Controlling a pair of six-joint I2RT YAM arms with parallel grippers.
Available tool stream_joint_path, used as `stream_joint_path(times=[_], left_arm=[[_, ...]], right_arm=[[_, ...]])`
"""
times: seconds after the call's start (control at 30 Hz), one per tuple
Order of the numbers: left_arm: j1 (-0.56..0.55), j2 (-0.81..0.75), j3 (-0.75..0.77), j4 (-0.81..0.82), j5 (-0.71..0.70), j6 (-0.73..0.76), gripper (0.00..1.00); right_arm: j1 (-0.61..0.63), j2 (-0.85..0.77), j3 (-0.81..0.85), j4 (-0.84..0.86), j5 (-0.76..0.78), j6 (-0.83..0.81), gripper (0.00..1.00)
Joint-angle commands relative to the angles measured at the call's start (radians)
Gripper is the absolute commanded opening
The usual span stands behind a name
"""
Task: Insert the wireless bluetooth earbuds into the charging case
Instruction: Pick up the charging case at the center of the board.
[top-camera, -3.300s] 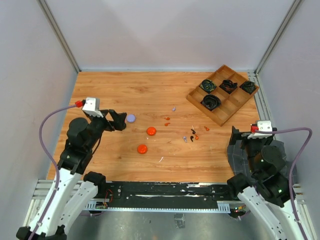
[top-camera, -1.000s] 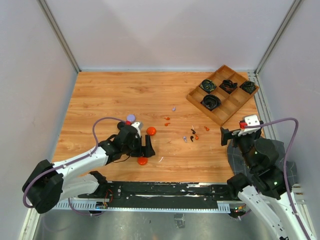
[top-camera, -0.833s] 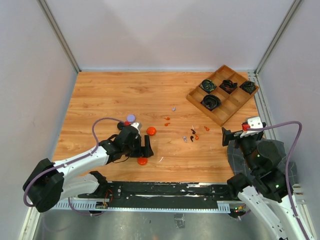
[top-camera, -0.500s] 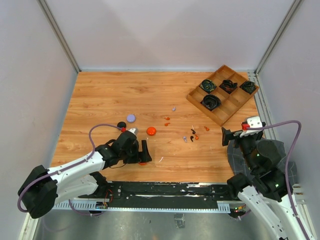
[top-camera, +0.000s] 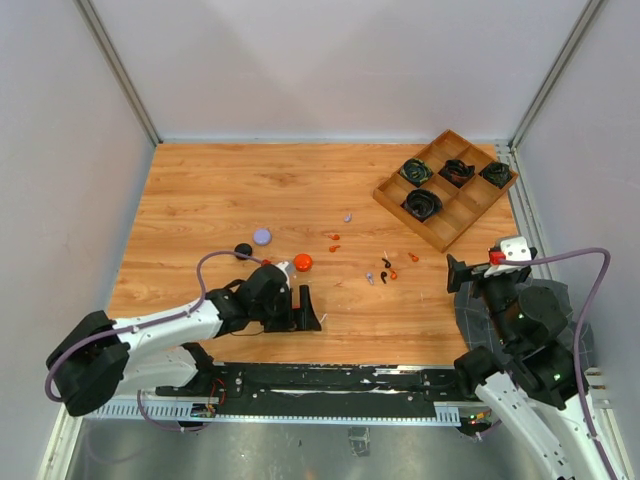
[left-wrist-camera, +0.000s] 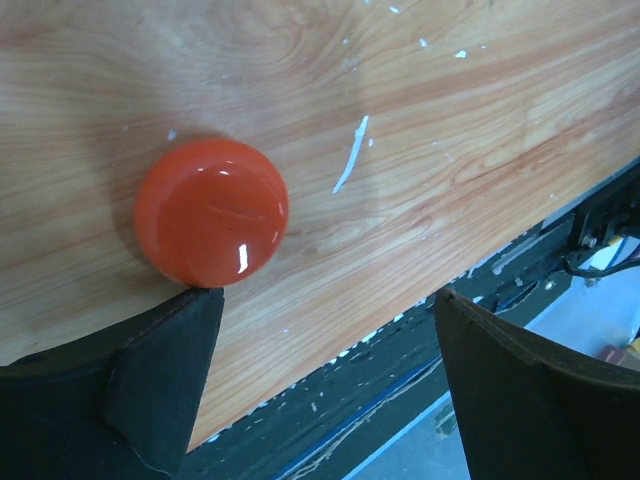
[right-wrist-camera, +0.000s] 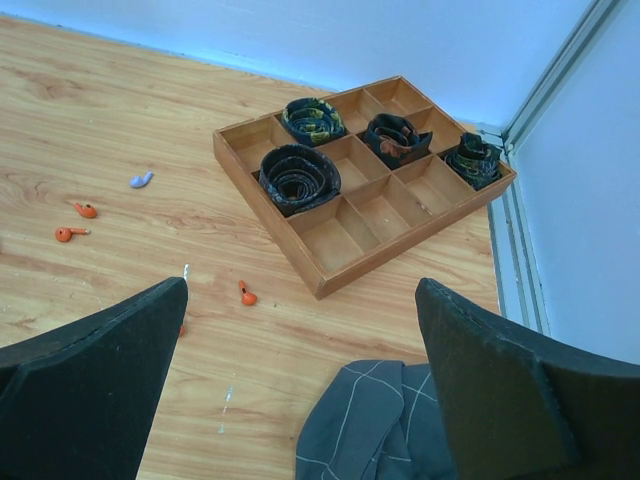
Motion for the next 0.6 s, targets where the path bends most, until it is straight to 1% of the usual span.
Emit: stream_joint_path(times=[0.0,0.13,0.27,0.43,0.57], left_arm=[[-0.016,0.07,0.046,0.09,-0.003,-0.013,0.92],[-0.02,0.14,0.122,0.074,-0.015,0.035,0.93],[-0.033,0.1,0.123,-0.023,-0.071,0.053,0.92],[-0.074,-0.004,0.13,-0.176,-0.212,0.052,0.92],[-0.097,0.021,0.172,-0.232,-0.333,0.082,0.91]], right_arm=[[0.02,-0.021,-0.012,0.02,0.018,0.006,0.99],[0.019,-0.025,-0.013,0.02,0.014,0.007,0.98],[0.02,-0.026,-0.011,0.02,0.004,0.009,0.98],[0.02,-0.029,-0.013,0.02,0.004,0.01,0.98],[0.02,-0.028,-0.012,0.02,0.003,0.01,0.99]])
